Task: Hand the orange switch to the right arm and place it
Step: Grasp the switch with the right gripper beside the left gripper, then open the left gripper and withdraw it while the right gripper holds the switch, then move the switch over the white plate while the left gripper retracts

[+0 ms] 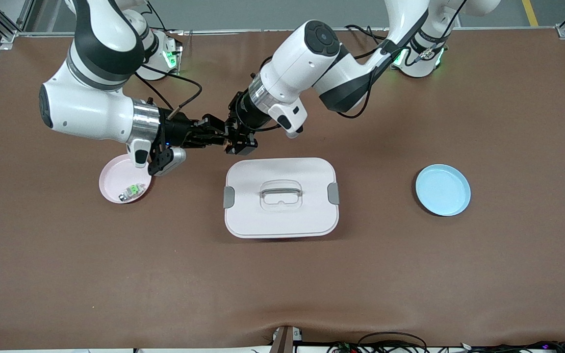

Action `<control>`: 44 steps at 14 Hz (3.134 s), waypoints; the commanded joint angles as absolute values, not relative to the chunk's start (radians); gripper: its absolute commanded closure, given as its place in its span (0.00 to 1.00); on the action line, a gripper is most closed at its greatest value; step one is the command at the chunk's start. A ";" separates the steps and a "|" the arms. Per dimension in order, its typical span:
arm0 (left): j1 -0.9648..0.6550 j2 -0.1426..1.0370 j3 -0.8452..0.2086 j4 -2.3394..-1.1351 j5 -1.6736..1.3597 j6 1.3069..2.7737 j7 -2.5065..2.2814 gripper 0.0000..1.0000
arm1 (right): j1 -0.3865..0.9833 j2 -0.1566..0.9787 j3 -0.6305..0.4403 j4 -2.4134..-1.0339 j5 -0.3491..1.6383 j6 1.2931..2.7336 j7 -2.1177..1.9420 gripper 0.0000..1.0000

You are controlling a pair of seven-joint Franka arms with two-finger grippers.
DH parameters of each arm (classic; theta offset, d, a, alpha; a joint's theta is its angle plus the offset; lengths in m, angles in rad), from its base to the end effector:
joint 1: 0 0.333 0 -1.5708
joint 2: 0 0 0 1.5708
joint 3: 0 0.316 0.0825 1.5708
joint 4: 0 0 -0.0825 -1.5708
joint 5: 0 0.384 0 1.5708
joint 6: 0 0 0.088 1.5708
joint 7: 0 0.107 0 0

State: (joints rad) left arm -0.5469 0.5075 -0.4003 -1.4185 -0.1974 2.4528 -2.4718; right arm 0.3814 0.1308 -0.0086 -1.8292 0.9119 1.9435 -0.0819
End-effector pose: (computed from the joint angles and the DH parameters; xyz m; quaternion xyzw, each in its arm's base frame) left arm 0.4822 -0.5612 0.4872 0.6099 0.7254 -0.2017 0.2473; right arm 0.5446 0.2706 0.4819 -0.9118 -0.0429 0.0664 0.4029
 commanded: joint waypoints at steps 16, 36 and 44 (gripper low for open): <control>-0.546 0.485 -0.390 -1.390 0.093 2.474 -2.361 0.00 | 0.312 0.117 -0.026 -1.842 0.453 1.905 -0.598 1.00; -0.129 0.345 -0.400 -1.390 0.164 1.881 -1.001 0.00 | 0.040 0.124 -0.028 -2.085 -0.017 2.215 -1.272 1.00; 0.021 0.344 -0.390 -1.394 0.116 1.816 -0.757 0.00 | -0.032 0.169 -0.028 -2.221 -0.078 2.486 -1.376 1.00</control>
State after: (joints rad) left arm 0.0220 0.3610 -0.3889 -1.3843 0.0981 1.8550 -0.8031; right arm 0.0129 0.1732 -0.0405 -2.1810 -0.0533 2.4298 -1.3318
